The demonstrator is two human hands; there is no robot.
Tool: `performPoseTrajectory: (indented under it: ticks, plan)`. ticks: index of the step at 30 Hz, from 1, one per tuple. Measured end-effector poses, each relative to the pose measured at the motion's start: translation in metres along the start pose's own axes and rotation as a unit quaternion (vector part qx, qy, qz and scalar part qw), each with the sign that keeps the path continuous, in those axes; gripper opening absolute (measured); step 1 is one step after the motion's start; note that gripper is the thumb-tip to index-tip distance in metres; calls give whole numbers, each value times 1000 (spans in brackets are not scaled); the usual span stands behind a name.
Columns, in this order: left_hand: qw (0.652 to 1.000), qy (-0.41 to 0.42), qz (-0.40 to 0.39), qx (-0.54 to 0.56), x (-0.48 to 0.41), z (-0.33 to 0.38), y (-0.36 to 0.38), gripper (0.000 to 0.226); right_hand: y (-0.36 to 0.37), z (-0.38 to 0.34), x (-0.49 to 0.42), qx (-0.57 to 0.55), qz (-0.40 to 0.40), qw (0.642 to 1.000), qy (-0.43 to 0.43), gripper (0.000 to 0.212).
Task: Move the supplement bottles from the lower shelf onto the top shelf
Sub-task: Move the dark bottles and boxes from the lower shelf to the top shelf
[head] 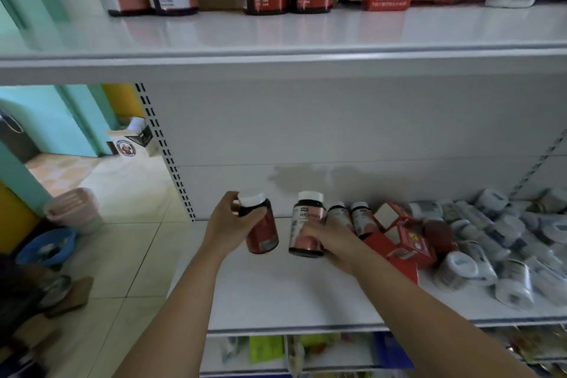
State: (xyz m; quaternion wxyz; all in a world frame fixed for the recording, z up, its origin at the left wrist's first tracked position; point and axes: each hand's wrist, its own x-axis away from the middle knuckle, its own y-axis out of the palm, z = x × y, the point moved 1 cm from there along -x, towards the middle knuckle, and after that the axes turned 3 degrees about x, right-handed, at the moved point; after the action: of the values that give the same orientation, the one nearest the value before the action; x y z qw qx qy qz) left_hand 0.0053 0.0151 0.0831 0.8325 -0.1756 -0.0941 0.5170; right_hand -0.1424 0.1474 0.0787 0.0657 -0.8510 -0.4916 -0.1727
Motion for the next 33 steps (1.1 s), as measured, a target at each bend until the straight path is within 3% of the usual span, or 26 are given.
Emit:
performPoseTrajectory:
  ticks: [7, 12, 18, 21, 25, 29, 31, 33]
  plan:
    - [992, 107, -64, -23, 57, 78, -62, 28, 23, -46, 107, -11, -12, 999, -31, 30]
    - [974, 199, -105, -37, 101, 139, -115, 47, 30, -86, 179, 122, -12, 982, -146, 43]
    - [946, 285, -153, -19, 133, 210, -176, 35, 30, -159, 246, 182, -52, 943, -275, 45]
    - [935, 328, -135, -13, 133, 244, -200, 30, 31, -200, 263, 183, -53, 922, -337, 49]
    - [935, 340, -105, -2, 118, 279, -218, 31, 31, -245, 260, 129, -47, 915, -380, 21]
    - [944, 322, -66, -18, 89, 300, -222, 61, 28, -280, 232, 119, -52, 918, -375, 22]
    - [948, 312, -48, -35, 72, 304, -222, 59, 23, -291, 207, 135, -33, 924, -356, 28]
    - [954, 296, -33, -40, 54, 302, -222, 44, 16, -296, 183, 199, -11, 919, -342, 42]
